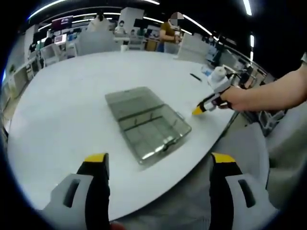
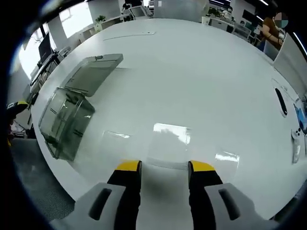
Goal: Insert the divider into the dual guide fixture by aligning both edges with the guide slots and pushing it downward to the bottom, including one-sided entry, uneven engagement, binding, and posture correction.
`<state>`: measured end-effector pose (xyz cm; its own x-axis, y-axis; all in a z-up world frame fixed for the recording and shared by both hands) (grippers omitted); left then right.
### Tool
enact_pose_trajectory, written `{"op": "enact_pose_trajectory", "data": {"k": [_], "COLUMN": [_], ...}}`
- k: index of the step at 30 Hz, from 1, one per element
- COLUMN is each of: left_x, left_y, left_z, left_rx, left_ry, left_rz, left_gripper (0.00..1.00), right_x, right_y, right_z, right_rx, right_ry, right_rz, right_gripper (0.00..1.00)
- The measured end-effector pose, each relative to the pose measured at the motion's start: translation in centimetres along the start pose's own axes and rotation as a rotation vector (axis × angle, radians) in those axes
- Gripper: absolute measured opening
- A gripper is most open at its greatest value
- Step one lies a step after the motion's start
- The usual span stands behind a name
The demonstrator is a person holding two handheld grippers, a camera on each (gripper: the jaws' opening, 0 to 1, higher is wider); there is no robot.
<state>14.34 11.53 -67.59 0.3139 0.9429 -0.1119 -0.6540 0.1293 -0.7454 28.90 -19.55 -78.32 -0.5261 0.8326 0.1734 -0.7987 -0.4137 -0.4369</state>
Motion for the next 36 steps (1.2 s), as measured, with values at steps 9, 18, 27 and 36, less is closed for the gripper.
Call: {"op": "enact_pose_trajectory", "data": {"k": [9, 18, 27, 36], "left_x": [0.01, -0.17, -0.31, -0.40], "left_y": [-0.01, 0.01, -0.27, -0.44], "left_z": [0.11, 0.24, 0.32, 0.47], "left_rx": [-0.002, -0.006, -0.019, -0.020], "left_ry": [0.001, 0.009, 0.016, 0.020], "left_rz": [0.003, -0.002, -0.017, -0.025], "left_gripper": [0.83, 0.82, 0.83, 0.83], "right_x": [-0.03, 0.09, 0.16, 0.53], "right_y": [-0.15, -0.29, -0.27, -0.26], "right_z": [0.05, 0.06, 0.05, 0.00], "right_rx": [0.014, 0.028, 0.022, 0.012], "right_ry": [0.017, 0.007, -0.004, -0.025], "right_rz": [-0.009, 0.006, 0.029, 0.058], "right_gripper": [0.32, 0.30, 0.30, 0.29]}}
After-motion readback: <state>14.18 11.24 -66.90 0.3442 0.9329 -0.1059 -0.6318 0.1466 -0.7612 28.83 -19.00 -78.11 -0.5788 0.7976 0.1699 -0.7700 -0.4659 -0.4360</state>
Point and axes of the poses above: the point that each gripper's makers call its tool centre point, and the gripper's own axes: z roughly backward along the fingers, x roughly to its left, y roughly out of its underside, the point moved 4 cm from there along z, roughly backward along the fingers, and after that the axes turned 11 degrees about -y, right-handed, at the moved point
